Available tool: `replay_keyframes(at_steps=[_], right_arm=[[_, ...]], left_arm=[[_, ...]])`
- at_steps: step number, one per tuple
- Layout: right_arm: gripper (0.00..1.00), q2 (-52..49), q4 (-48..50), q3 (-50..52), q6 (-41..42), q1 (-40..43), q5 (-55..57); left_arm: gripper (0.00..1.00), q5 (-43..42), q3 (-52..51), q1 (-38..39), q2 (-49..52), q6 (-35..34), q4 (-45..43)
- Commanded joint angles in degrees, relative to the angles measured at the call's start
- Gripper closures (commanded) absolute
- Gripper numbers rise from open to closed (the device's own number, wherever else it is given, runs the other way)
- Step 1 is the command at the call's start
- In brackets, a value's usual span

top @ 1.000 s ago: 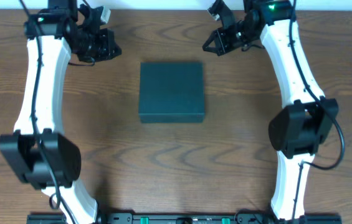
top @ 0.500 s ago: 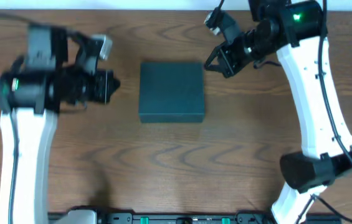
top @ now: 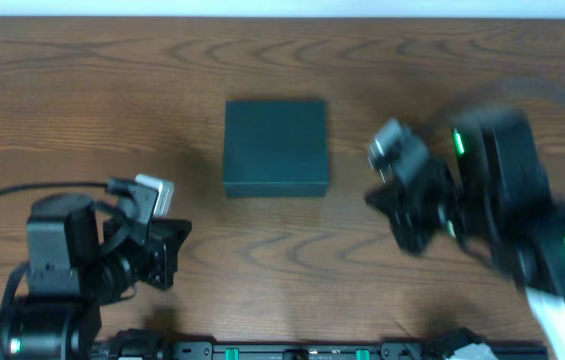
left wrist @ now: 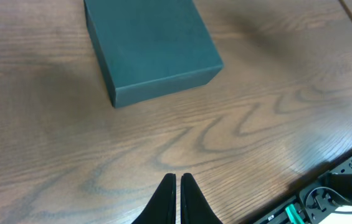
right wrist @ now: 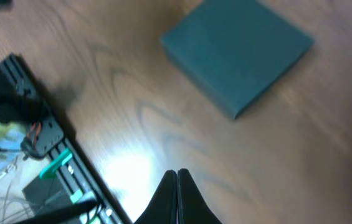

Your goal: Pack container

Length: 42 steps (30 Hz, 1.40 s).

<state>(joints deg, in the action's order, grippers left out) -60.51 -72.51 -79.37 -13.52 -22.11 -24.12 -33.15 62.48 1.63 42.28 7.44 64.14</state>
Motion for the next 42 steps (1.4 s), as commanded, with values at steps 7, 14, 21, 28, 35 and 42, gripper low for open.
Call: replay_keyframes(at_steps=[7, 14, 21, 28, 35, 42], right_arm=[[0.98, 34.99, 2.29, 30.34, 16.2, -0.31, -3.69], [0.94, 47.17, 2.23, 38.03, 27.02, -0.31, -3.98], [0.01, 47.17, 2.12, 40.26, 33.9, -0.31, -3.96], [0.01, 47.17, 2.4, 40.87, 34.27, -0.31, -1.75], [0.01, 47.17, 2.4, 40.87, 34.29, -0.31, -1.75], [0.01, 47.17, 2.43, 40.87, 34.27, -0.31, -1.75]], left_arm=[[0.94, -1.22, -1.79, -0.09, -2.62, 0.0, 5.14], [0.94, -4.68, -8.66, -0.09, -3.69, 1.79, 5.44], [0.93, -6.08, -17.46, -0.09, -3.93, 1.01, 2.95], [0.05, -6.05, -18.56, -0.09, -3.82, -12.98, -0.85], [0.05, -4.28, -18.56, -0.09, -3.8, -18.84, -0.96], [0.05, 0.74, -18.56, -0.09, -3.8, -18.82, -0.83]])
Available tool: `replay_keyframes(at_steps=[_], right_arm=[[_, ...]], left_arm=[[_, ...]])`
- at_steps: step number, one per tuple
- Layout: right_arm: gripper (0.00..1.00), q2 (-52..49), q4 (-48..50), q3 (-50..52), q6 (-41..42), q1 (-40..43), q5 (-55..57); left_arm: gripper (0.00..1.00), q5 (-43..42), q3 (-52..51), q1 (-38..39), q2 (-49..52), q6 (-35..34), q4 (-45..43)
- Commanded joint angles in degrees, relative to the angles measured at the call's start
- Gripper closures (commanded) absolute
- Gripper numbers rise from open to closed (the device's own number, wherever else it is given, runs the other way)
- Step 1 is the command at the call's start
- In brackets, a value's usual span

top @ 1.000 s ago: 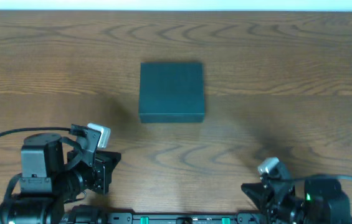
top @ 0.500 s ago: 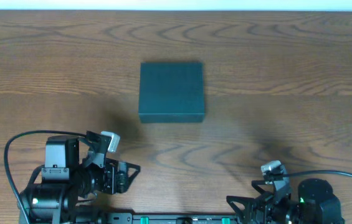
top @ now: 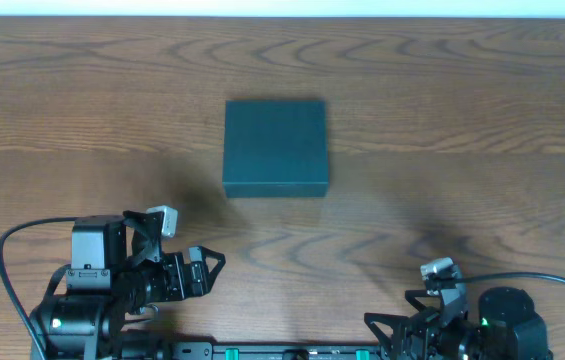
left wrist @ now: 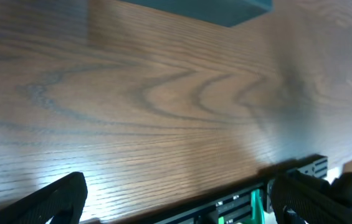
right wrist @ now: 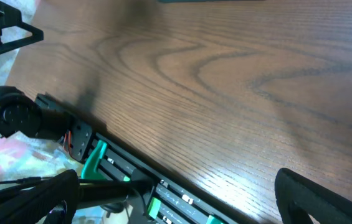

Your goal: Pack container

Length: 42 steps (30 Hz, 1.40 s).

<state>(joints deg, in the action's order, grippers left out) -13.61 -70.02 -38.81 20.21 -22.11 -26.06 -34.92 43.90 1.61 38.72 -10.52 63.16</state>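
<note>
A dark teal closed box (top: 275,147) lies flat at the middle of the wooden table (top: 442,90). Only its near corner (left wrist: 213,7) shows at the top of the left wrist view. My left gripper (top: 200,272) sits low at the front left, well short of the box. Its jaws stand wide apart and hold nothing (left wrist: 179,190). My right gripper (top: 407,322) is tucked at the front right edge. It is open too and empty (right wrist: 179,196). No items for packing are in view.
A black rail with green clips (right wrist: 163,199) runs along the table's front edge, seen too in the left wrist view as the rail (left wrist: 291,177). Cables and plastic clutter (right wrist: 1,149) lie beyond that edge. A black cable (top: 22,235) loops from the left arm.
Both grippers were shut and are now wide open. The right arm, then raised beside the box's right side, is now folded low at the front right. The left arm sits nearer the front edge.
</note>
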Motion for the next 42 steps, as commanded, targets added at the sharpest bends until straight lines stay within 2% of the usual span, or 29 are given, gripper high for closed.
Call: replay_keyframes(at_steps=[1, 4, 6, 10, 11, 13, 16, 19, 24, 37, 42], right_arm=[[0.01, 0.26, -0.09, 0.31, 0.57, -0.31, 0.2], [0.01, 0.26, -0.09, 0.31, 0.55, -0.31, 0.2], [0.01, 0.26, -0.07, 0.31, 0.57, -0.31, 0.2], [0.01, 0.26, -0.09, 0.31, 0.57, -0.31, 0.2], [0.01, 0.26, -0.09, 0.31, 0.57, -0.31, 0.2], [0.01, 0.26, -0.09, 0.31, 0.57, -0.31, 0.2], [0.01, 0.26, -0.09, 0.31, 0.57, -0.31, 0.2], [0.01, 0.26, -0.09, 0.31, 0.57, -0.31, 0.2], [0.01, 0.26, -0.09, 0.31, 0.57, -0.31, 0.2], [0.01, 0.26, -0.09, 0.31, 0.55, -0.31, 0.2], [0.01, 0.26, -0.09, 0.31, 0.57, -0.31, 0.2]], left_arm=[[0.05, 2.86, 0.02, -0.07, -0.24, -0.81, 0.09], [0.05, 8.07, 0.02, -0.07, -0.24, -0.81, -3.17], [0.05, 13.31, 0.02, -0.07, -0.22, 0.76, -9.35], [0.05, 22.49, -0.15, 0.09, -0.39, 11.3, -19.56], [0.05, 24.57, -0.39, 0.07, -0.57, 12.15, -20.96], [0.05, 30.08, -1.77, -0.15, -1.95, 12.2, -23.74], [0.05, 33.53, -5.7, -0.15, -5.86, 11.78, -27.41], [0.05, 34.34, -12.96, -0.85, -12.83, 11.61, -31.43], [0.05, 34.25, -23.15, -3.39, -23.47, 5.68, -33.35], [0.05, 33.99, -35.8, -3.93, -36.44, 5.14, -34.71], [0.05, 34.58, -36.09, -3.91, -38.51, 6.51, -35.12]])
